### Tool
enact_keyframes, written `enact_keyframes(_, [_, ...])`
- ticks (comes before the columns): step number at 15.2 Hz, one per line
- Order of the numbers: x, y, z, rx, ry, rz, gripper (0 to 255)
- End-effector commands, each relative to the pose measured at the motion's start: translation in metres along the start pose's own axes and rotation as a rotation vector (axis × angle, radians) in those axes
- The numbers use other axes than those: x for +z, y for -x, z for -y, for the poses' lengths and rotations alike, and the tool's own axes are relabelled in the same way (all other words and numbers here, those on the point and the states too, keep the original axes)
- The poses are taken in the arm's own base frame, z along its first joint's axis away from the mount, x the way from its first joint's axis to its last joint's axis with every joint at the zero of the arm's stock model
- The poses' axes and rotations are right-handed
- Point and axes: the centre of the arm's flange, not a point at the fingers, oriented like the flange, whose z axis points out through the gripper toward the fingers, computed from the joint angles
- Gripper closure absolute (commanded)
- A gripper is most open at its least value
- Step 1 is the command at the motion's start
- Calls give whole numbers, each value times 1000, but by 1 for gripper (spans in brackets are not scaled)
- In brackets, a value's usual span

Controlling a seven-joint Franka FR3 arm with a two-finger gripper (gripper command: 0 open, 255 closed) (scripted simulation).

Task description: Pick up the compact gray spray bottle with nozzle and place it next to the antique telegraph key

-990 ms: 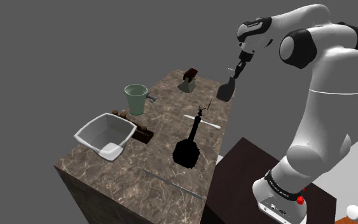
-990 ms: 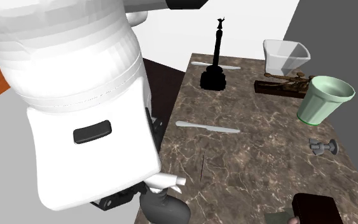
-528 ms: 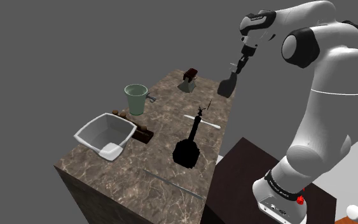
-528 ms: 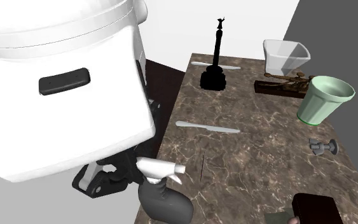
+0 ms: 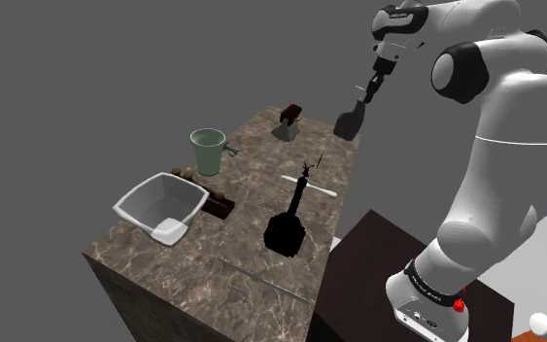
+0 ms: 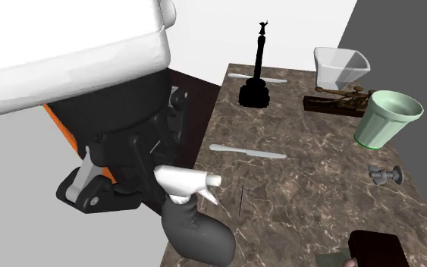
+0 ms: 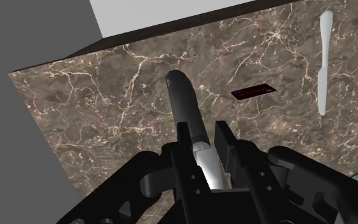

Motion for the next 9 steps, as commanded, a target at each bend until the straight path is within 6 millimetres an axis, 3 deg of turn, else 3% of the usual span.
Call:
enact_keyframes(1, [-10, 0, 1, 0, 0, 0, 255])
enact_keyframes(9, [-52, -2, 4, 0, 0, 0, 255])
